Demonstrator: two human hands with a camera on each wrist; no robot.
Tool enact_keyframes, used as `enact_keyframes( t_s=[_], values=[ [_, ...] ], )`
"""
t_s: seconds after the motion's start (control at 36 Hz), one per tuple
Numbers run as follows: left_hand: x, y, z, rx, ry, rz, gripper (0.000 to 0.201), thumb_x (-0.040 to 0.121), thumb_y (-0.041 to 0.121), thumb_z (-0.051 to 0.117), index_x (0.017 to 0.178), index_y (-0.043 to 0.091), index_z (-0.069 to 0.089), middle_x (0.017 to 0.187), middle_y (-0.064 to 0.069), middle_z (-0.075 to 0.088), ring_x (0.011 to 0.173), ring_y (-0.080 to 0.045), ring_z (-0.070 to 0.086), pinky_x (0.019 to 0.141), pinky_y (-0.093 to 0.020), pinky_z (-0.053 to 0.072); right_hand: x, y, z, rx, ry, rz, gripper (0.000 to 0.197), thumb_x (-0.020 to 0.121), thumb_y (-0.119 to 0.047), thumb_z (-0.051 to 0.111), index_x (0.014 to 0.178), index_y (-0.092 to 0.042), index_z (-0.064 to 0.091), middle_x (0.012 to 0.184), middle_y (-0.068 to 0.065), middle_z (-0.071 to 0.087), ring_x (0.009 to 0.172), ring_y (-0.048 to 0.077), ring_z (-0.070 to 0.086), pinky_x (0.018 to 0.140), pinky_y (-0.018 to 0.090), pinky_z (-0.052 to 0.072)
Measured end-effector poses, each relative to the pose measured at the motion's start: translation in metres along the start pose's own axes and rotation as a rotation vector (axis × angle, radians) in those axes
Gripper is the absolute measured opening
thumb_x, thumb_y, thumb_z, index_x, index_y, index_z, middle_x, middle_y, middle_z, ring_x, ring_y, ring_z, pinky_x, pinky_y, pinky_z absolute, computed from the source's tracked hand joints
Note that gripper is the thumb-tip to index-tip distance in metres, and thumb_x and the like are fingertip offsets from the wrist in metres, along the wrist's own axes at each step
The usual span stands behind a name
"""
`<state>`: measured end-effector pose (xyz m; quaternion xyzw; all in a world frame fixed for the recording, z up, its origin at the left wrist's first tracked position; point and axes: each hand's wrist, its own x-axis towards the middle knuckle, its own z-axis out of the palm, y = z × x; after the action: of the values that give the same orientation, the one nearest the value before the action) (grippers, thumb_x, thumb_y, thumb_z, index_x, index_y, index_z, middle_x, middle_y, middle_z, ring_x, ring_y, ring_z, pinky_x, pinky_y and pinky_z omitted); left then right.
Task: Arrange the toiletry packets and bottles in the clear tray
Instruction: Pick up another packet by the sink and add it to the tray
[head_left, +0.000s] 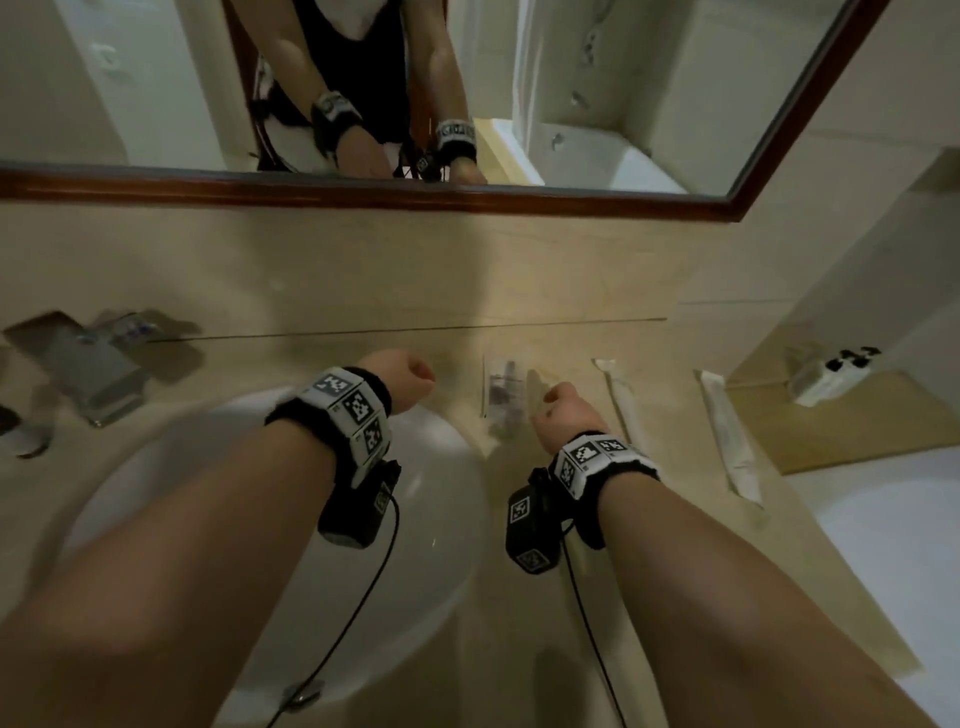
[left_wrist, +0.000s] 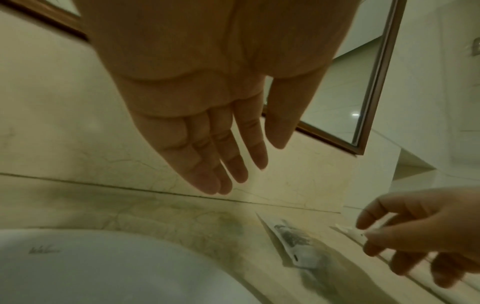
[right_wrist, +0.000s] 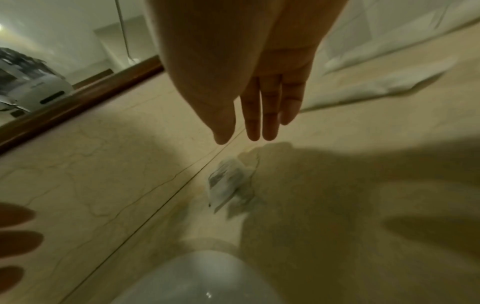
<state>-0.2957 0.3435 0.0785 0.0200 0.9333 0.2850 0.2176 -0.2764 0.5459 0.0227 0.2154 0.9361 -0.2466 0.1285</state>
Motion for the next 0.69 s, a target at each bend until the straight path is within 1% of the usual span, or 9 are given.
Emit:
enact_keyframes(
  t_s=[0.17,0.25,0.36,0.42,0.5,0.56,0.61,0.67,0.69],
  values=[
    [0.035,-0.011,0.007,0.006,-0.08,-0.072,0.034,0.096,0.021,0.046,0.126,0.01,0.057,0.131,-0.011,0.057,0.119,-0.028,0.054,0.1,-0.035,0.043,0.04,-0.025,0.025,0.196,-0.062,0.108,0.059,0.085,-0.046,0.056,0.131,-0.016,0.035,0.126,0.015,0.058,0.114,0.034,0.056,0.095,0.042,0.048],
    [0.053,-0.016,0.009,0.031,-0.114,-0.074,0.035,0.097,0.021,0.044,0.127,0.008,0.056,0.133,-0.012,0.055,0.121,-0.028,0.053,0.1,-0.034,0.041,0.057,-0.027,0.036,0.208,-0.061,0.141,0.071,0.08,-0.039,0.066,0.138,-0.018,0.031,0.135,0.014,0.048,0.121,0.034,0.051,0.096,0.04,0.044],
    [0.069,-0.016,0.014,0.008,-0.143,-0.084,0.036,0.097,0.023,0.044,0.13,0.009,0.054,0.136,-0.011,0.052,0.124,-0.028,0.05,0.106,-0.036,0.041,0.072,-0.033,0.04,0.3,-0.057,0.146,0.077,0.08,-0.038,0.065,0.143,-0.02,0.025,0.128,0.014,0.055,0.113,0.035,0.057,0.091,0.039,0.049],
    [0.077,-0.017,0.018,-0.028,-0.168,-0.093,0.037,0.097,0.023,0.044,0.131,0.009,0.052,0.136,-0.011,0.052,0.124,-0.027,0.05,0.108,-0.039,0.04,0.078,-0.035,0.04,0.297,-0.1,0.124,0.07,0.082,-0.037,0.065,0.141,-0.015,0.034,0.127,0.012,0.057,0.113,0.033,0.057,0.084,0.035,0.046],
    [0.083,-0.019,0.025,-0.096,-0.173,-0.103,0.04,0.096,0.028,0.046,0.132,0.009,0.049,0.137,-0.01,0.051,0.124,-0.026,0.051,0.108,-0.041,0.041,0.083,-0.038,0.034,0.24,-0.141,0.071,0.041,0.088,-0.032,0.061,0.122,-0.009,0.057,0.12,0.012,0.063,0.109,0.029,0.059,0.079,0.028,0.042],
    [0.086,-0.018,0.028,-0.142,-0.16,-0.11,0.043,0.096,0.031,0.045,0.133,0.009,0.048,0.135,-0.011,0.053,0.123,-0.027,0.052,0.107,-0.041,0.042,0.084,-0.04,0.034,0.248,-0.165,0.045,0.038,0.091,-0.03,0.058,0.123,-0.009,0.059,0.123,0.012,0.062,0.112,0.028,0.057,0.084,0.028,0.042],
    [0.086,-0.016,0.028,-0.207,-0.152,-0.115,0.047,0.096,0.035,0.043,0.134,0.008,0.046,0.133,-0.012,0.056,0.12,-0.028,0.054,0.105,-0.042,0.044,0.082,-0.044,0.035,0.267,-0.18,0.006,0.038,0.092,-0.03,0.056,0.122,-0.007,0.06,0.121,0.015,0.063,0.104,0.026,0.058,0.084,0.028,0.042],
    [0.082,-0.015,0.027,-0.284,-0.158,-0.113,0.052,0.096,0.038,0.043,0.138,0.009,0.04,0.133,-0.013,0.055,0.118,-0.028,0.056,0.103,-0.043,0.045,0.075,-0.05,0.037,0.34,-0.185,-0.025,0.028,0.092,-0.027,0.057,0.108,-0.005,0.064,0.1,0.017,0.067,0.085,0.024,0.057,0.075,0.03,0.043],
    [0.08,-0.014,0.026,-0.318,-0.161,-0.106,0.052,0.096,0.038,0.042,0.139,0.009,0.038,0.132,-0.013,0.055,0.116,-0.028,0.057,0.102,-0.043,0.046,0.072,-0.053,0.039,0.387,-0.191,-0.045,0.018,0.092,-0.023,0.058,0.093,-0.006,0.065,0.084,0.015,0.066,0.075,0.024,0.057,0.07,0.033,0.045]
  ],
)
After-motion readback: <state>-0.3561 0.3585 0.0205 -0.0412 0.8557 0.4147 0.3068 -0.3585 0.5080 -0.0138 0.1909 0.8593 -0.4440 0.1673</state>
